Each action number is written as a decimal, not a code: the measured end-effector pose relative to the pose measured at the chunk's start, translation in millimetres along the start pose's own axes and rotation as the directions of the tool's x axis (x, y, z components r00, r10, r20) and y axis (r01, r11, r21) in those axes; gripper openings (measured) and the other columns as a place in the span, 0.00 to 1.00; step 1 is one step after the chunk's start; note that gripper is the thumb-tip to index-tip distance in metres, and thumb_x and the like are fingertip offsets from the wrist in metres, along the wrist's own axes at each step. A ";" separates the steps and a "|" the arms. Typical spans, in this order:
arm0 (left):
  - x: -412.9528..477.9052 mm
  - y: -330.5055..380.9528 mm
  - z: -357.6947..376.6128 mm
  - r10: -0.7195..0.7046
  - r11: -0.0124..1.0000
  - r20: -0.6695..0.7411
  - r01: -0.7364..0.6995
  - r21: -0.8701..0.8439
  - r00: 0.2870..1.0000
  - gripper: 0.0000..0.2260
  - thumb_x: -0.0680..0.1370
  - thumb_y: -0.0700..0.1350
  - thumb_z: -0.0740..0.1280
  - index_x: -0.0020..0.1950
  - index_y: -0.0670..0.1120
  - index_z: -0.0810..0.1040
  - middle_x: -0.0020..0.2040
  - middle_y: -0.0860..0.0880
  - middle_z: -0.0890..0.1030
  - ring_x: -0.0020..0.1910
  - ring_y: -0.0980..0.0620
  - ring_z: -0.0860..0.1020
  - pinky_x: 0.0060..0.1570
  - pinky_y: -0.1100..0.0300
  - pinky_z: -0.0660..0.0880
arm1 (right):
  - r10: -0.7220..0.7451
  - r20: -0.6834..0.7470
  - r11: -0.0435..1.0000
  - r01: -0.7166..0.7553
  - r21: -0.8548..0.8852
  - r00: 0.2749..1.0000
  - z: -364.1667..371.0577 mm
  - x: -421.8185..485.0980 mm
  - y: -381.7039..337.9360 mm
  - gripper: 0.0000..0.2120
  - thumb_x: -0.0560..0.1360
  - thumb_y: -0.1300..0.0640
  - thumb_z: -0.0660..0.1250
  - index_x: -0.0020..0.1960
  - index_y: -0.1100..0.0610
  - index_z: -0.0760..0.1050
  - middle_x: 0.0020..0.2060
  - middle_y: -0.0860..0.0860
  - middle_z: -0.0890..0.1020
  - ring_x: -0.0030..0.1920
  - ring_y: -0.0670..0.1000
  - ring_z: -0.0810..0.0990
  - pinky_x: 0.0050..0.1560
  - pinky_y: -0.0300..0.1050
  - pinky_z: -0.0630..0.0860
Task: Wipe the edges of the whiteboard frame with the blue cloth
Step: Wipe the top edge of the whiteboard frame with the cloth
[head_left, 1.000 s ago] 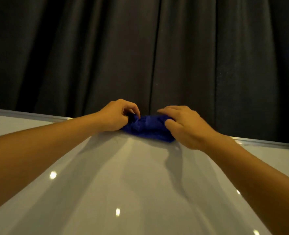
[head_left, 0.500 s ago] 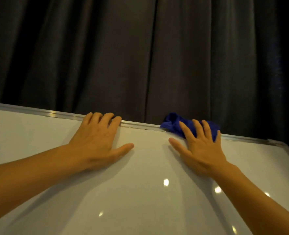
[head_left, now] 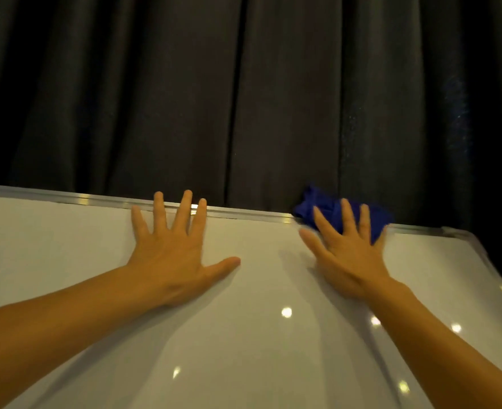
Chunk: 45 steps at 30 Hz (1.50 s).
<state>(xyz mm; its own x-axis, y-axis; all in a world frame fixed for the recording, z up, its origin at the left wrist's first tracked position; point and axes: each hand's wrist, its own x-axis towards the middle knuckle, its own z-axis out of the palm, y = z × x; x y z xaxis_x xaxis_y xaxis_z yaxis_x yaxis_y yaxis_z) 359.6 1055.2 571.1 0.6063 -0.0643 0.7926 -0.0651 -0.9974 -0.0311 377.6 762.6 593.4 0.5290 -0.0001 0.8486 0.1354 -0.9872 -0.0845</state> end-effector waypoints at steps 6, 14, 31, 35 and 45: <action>3.1 17.5 -6.1 -0.102 0.994 0.048 0.100 0.031 0.994 0.57 0.57 0.81 0.33 0.76 0.46 0.27 0.78 0.44 0.28 0.75 0.31 0.31 0.72 0.28 0.42 | -0.386 -0.076 0.922 0.388 0.016 0.919 28.9 -7.1 -85.8 0.31 0.70 0.21 0.35 0.72 0.26 0.38 0.79 0.46 0.36 0.74 0.54 0.26 0.68 0.65 0.24; -8.1 19.1 3.0 -0.011 1.000 0.016 0.012 -0.012 1.000 0.55 0.58 0.82 0.31 0.75 0.48 0.25 0.77 0.43 0.26 0.74 0.31 0.29 0.71 0.27 0.39 | -0.032 0.006 0.991 0.032 -0.126 0.999 6.4 -0.9 2.3 0.29 0.65 0.18 0.32 0.61 0.21 0.24 0.77 0.48 0.31 0.73 0.59 0.25 0.63 0.64 0.18; 20.1 140.0 -3.0 -0.109 0.993 0.058 0.111 -0.037 0.992 0.59 0.54 0.84 0.32 0.77 0.51 0.30 0.79 0.45 0.31 0.75 0.31 0.33 0.70 0.25 0.42 | -0.017 0.041 0.992 0.022 -0.125 0.999 -22.0 11.7 155.7 0.40 0.63 0.18 0.33 0.72 0.28 0.36 0.79 0.58 0.38 0.75 0.67 0.31 0.71 0.68 0.31; 25.2 203.1 4.2 -0.131 0.991 0.106 0.133 -0.012 0.986 0.59 0.55 0.83 0.38 0.77 0.51 0.29 0.79 0.45 0.30 0.76 0.31 0.33 0.70 0.26 0.43 | -0.318 -0.003 0.948 0.318 0.031 0.948 6.6 11.8 94.2 0.36 0.67 0.19 0.35 0.73 0.28 0.40 0.78 0.55 0.37 0.72 0.64 0.25 0.67 0.66 0.23; 6.6 255.2 33.4 -0.081 0.997 0.074 0.082 -0.008 0.994 0.55 0.61 0.83 0.36 0.76 0.49 0.27 0.78 0.43 0.28 0.75 0.32 0.32 0.71 0.28 0.38 | -0.160 0.075 0.981 0.167 -0.102 0.984 -17.0 17.6 239.8 0.38 0.71 0.24 0.34 0.77 0.37 0.38 0.78 0.48 0.34 0.75 0.58 0.28 0.73 0.60 0.30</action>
<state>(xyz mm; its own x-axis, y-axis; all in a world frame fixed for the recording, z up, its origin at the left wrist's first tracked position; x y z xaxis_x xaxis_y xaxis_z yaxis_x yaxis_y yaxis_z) 373.5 799.1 548.0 0.6669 0.0148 0.7450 -0.0214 -0.9990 0.0390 405.1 523.2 597.0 0.5621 0.1700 0.8094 0.1359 -0.9843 0.1123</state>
